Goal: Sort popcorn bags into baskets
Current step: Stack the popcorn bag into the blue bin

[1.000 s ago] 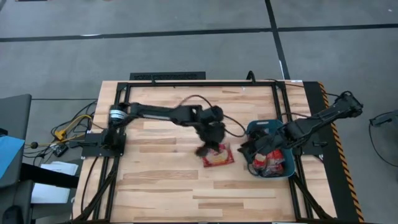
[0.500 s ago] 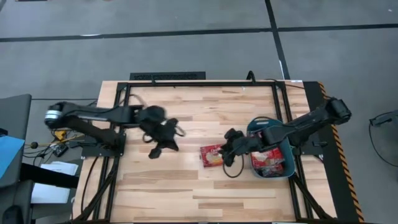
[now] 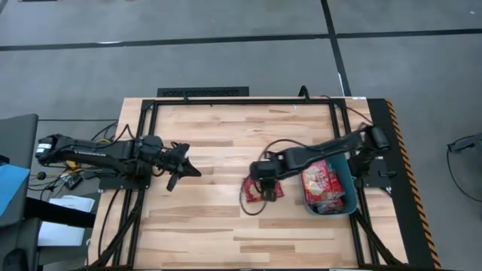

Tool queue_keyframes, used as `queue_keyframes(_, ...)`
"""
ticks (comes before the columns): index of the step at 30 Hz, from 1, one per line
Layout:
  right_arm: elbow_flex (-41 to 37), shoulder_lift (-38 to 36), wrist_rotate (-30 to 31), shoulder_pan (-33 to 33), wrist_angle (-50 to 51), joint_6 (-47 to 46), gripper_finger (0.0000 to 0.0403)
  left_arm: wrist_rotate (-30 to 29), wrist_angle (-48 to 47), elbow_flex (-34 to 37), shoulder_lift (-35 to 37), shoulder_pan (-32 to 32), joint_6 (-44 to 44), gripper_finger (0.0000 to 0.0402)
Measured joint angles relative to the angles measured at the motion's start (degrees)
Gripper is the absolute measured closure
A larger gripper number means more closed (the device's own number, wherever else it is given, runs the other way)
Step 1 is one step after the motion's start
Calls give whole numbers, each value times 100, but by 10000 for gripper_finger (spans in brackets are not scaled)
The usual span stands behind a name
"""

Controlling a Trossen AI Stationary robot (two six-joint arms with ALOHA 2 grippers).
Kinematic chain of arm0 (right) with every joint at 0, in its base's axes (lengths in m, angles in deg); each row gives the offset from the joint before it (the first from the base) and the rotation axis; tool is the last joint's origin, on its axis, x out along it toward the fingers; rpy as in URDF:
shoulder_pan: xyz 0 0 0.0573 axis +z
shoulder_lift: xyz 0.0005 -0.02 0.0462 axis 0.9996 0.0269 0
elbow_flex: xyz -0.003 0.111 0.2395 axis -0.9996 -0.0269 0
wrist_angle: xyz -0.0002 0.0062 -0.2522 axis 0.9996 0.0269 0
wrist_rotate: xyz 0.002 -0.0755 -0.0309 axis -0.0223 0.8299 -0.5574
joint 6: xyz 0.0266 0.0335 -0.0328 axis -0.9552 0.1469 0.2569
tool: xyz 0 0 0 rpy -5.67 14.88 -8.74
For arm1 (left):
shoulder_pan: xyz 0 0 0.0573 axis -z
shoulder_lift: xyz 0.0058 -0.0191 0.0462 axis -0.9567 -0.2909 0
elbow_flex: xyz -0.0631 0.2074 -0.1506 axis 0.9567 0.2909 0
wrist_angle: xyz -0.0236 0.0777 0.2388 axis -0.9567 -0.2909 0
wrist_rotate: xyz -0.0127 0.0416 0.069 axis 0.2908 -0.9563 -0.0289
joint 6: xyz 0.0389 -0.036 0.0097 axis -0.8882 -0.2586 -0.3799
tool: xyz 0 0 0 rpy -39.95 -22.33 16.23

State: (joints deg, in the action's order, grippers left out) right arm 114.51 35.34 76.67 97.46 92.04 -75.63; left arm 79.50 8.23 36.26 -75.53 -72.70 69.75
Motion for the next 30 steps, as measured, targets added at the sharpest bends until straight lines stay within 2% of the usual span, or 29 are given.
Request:
queue_keyframes(4, 448, 713, -71, -85, 371, 209, 149, -62, -20, 133, 84, 4, 41, 401)
queue_keyframes(8, 725, 1388, -599, -88, 444, 368, 75, -71, -16, 232, 39, 17, 23, 402)
queue_keyframes(11, 899, 1817, -528, -88, 521, 381, 44, -82, -67, 277, 30, 17, 24, 401)
queue_keyframes(14, 1061, 2124, -453, -131, 806, 382, 39, -136, -119, 279, 28, 22, 25, 401)
queue_keyframes(16, 1166, 2269, -441, -162, 917, 307, 54, -135, -127, 279, 28, 31, 22, 401)
queue_keyframes(19, 1188, 2283, -440, -166, 895, 275, 103, -137, -171, 279, 28, 31, 22, 401)
queue_keyframes(30, 1172, 2076, -299, -164, 754, -233, 355, -217, -215, 279, 28, 31, -87, 401)
